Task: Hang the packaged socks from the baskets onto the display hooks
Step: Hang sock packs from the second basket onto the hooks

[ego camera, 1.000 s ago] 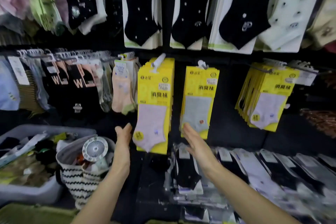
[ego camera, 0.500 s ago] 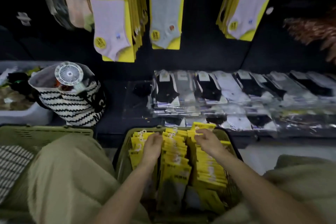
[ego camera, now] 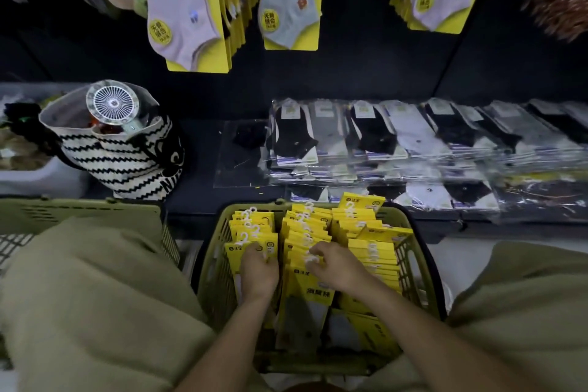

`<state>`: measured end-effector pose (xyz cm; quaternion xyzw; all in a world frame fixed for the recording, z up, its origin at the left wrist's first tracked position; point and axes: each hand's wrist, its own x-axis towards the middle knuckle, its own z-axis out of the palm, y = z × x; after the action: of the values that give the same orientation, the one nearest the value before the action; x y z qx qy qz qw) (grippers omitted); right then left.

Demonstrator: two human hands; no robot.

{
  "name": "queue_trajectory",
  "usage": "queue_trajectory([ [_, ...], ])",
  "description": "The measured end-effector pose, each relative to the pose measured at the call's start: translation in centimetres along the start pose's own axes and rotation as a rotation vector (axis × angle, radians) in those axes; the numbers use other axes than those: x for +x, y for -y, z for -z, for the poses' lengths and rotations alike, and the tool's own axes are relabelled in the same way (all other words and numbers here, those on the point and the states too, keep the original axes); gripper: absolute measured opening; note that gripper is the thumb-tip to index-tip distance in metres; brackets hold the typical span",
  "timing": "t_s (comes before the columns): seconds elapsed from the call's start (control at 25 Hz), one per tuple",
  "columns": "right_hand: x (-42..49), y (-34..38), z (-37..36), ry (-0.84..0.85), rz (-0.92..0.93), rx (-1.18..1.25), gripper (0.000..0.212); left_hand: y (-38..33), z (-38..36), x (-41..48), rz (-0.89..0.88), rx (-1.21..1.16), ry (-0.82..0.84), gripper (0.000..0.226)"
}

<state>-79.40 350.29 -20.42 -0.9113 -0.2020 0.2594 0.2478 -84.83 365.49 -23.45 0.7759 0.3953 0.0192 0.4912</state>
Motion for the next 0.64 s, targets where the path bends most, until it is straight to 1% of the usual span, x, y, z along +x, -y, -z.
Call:
queue_trajectory([
  [0.08,0.0,-0.3,0.2,-0.016,-0.01,0.011,0.041,-0.3,0.9,1.6,-0.091,0.118,-0.059,0.055],
  [0.16,0.0,-0.7,0.3,-0.03,-0.027,0.021,0.041,-0.4,1.9,3.7,-0.195,0.311,-0.066,0.065],
  [0.24,-0.1,-1.0,0.3,-0.039,-0.046,0.029,0.042,-0.1,2.6,5.7,-0.246,0.5,0.03,0.076],
  [0.28,-0.1,-1.2,0.3,-0.042,-0.051,0.033,0.042,0.2,2.9,6.5,-0.237,0.573,0.103,0.08],
  [0.36,0.0,-1.5,0.1,-0.052,-0.059,0.053,0.041,1.0,3.1,7.5,-0.209,0.671,0.221,0.077],
  [0.4,0.1,-1.6,0.1,-0.058,-0.066,0.068,0.04,1.4,3.1,7.7,-0.214,0.724,0.239,0.075],
  [0.52,0.2,-1.8,0.1,-0.06,-0.079,0.093,0.04,2.1,3.2,7.6,-0.27,0.888,0.19,0.076],
  [0.64,0.3,-1.9,0.0,-0.057,-0.063,0.091,0.039,2.2,3.2,7.6,-0.327,0.904,0.144,0.065],
])
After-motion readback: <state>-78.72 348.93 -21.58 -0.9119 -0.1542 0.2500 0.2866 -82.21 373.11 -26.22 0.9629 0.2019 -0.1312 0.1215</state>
